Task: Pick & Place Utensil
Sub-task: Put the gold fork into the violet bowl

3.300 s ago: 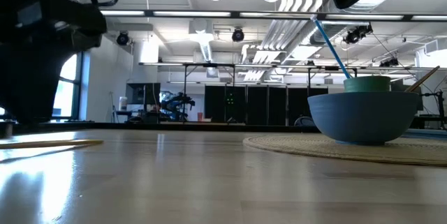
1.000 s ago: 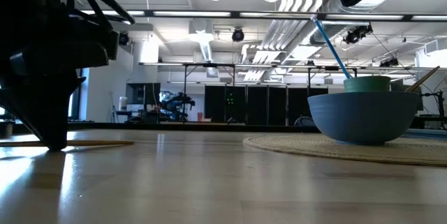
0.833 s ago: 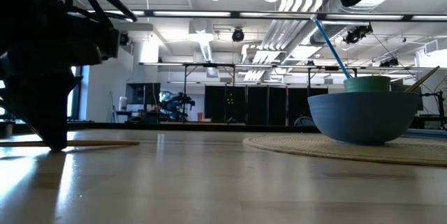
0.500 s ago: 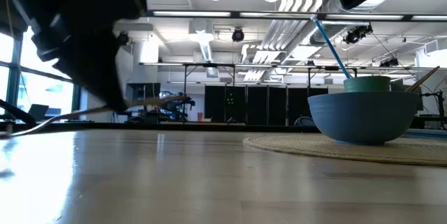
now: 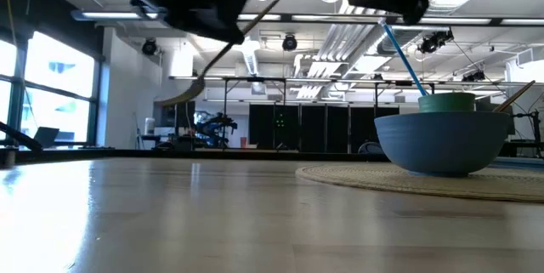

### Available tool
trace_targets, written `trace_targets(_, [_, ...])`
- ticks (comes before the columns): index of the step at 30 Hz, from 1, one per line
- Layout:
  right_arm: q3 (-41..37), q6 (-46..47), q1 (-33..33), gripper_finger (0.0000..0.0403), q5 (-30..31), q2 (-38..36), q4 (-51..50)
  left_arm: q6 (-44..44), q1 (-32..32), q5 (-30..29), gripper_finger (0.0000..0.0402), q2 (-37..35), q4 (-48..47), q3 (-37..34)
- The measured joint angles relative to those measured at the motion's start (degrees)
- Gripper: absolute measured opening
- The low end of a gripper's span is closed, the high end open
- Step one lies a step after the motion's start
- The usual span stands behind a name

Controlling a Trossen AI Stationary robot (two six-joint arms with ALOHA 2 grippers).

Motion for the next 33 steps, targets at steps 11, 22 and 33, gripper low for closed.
trace_targets(11, [0.0, -2.6, -9.2, 0.0218, -7.2, 10.0, 23.2, 30.7, 3.0, -4.9, 0.0009, 0.0, 24.5, 0.0])
trace_targets(22, [0.0, -1.5, -15.3, 0.021, -24.3, 13.0, 32.0, 38.7, 3.2, -5.6, 0.0024, 0.0, 29.8, 0.1])
trace_targets(33, [0.0, -1.6, -17.6, 0.0141, -27.3, 13.0, 34.3, 39.9, 3.2, -5.8, 0.0027, 0.0, 30.0, 0.1])
